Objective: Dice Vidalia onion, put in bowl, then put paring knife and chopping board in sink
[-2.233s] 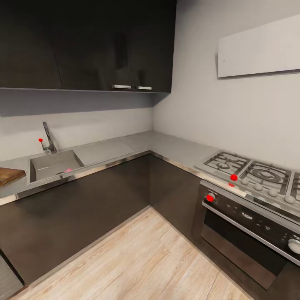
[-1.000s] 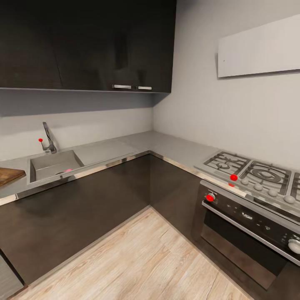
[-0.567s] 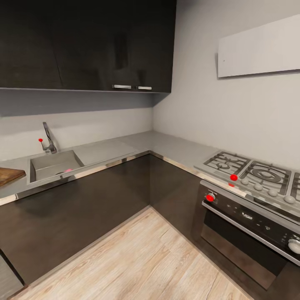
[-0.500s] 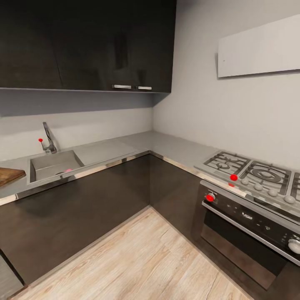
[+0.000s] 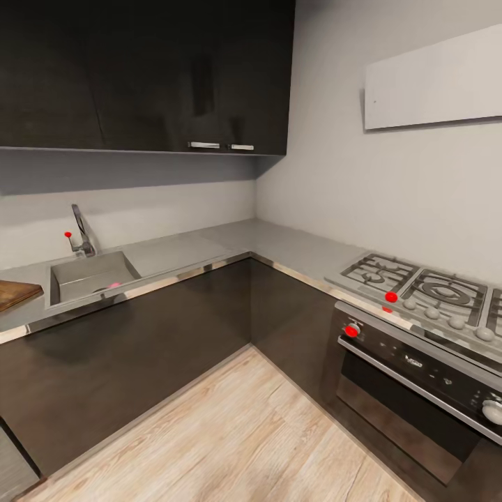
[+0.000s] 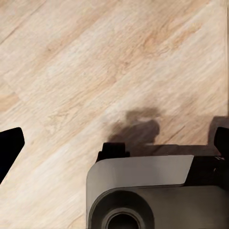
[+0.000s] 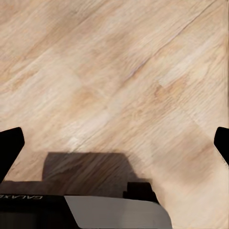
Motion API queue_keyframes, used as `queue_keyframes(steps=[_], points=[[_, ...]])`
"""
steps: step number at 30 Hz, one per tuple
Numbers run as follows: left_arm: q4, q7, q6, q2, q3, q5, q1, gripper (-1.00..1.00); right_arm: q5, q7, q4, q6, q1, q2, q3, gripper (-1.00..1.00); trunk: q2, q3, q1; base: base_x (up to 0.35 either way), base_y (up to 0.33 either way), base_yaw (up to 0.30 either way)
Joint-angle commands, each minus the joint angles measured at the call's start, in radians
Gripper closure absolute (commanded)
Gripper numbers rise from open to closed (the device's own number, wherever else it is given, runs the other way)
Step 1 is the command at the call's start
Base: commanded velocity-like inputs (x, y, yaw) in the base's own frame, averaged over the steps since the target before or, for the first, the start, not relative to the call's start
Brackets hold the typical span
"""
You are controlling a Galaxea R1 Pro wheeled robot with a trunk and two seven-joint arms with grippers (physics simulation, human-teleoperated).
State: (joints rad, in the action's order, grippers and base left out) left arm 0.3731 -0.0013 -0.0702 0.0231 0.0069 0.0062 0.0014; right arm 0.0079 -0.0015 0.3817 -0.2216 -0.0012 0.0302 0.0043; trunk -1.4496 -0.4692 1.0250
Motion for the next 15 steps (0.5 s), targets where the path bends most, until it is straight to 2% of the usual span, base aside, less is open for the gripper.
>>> queue_keyframes(steps=[1, 5, 15], points=[[0.029, 0.000, -0.002, 0.000, 0.001, 0.000, 0.000, -1.00, 0.001, 0.000, 0.015, -0.002, 0.000, 0.000, 0.000, -1.00, 0.000, -0.001, 0.000, 0.000, 0.000, 0.000], [0.113, 0.002, -0.002, 0.000, 0.001, 0.000, 0.000, -1.00, 0.001, 0.002, 0.068, -0.002, 0.000, -0.002, 0.000, -1.00, 0.000, -0.001, 0.000, 0.000, 0.000, 0.000], [0.133, 0.002, -0.002, 0.012, 0.001, 0.001, 0.000, -1.00, 0.001, 0.006, 0.121, -0.010, 0.000, -0.006, 0.001, -1.00, 0.000, -0.001, 0.000, 0.000, 0.000, 0.000]])
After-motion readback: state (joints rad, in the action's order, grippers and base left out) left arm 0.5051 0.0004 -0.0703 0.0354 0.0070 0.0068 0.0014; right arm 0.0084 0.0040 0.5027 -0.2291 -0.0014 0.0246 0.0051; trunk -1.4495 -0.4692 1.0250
